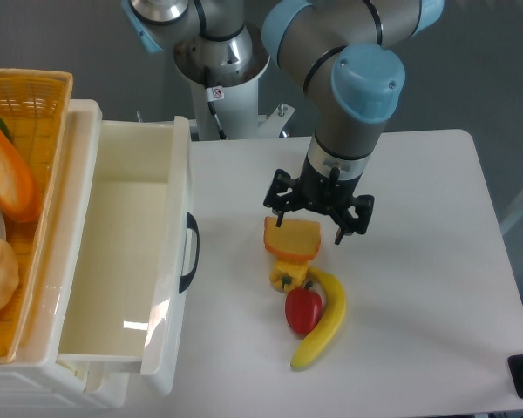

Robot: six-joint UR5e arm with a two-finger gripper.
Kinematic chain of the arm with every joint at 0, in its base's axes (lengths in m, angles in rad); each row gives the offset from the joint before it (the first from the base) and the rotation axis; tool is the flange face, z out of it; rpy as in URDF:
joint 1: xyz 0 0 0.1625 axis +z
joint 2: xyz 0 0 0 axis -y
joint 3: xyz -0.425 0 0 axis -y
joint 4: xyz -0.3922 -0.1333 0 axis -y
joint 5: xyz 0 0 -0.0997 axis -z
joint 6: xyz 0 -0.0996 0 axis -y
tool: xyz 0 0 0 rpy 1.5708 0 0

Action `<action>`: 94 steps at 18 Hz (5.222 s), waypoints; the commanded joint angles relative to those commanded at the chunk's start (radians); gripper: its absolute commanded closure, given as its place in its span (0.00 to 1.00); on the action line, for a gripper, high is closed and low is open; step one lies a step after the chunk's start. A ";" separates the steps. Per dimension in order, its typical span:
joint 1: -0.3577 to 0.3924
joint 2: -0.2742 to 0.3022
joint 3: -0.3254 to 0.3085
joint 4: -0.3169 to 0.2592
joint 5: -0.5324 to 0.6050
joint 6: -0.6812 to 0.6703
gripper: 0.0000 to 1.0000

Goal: Pick up the bread slice

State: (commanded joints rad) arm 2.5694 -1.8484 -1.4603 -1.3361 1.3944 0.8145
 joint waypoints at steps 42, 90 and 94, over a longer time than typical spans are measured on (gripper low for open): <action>0.005 -0.118 -0.184 0.132 0.110 0.541 0.00; 0.008 -0.065 -0.008 -0.195 -0.032 0.540 1.00; -0.003 -0.048 0.023 -0.209 -0.034 0.540 1.00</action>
State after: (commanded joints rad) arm 2.5664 -1.8960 -1.4375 -1.5447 1.3606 1.3545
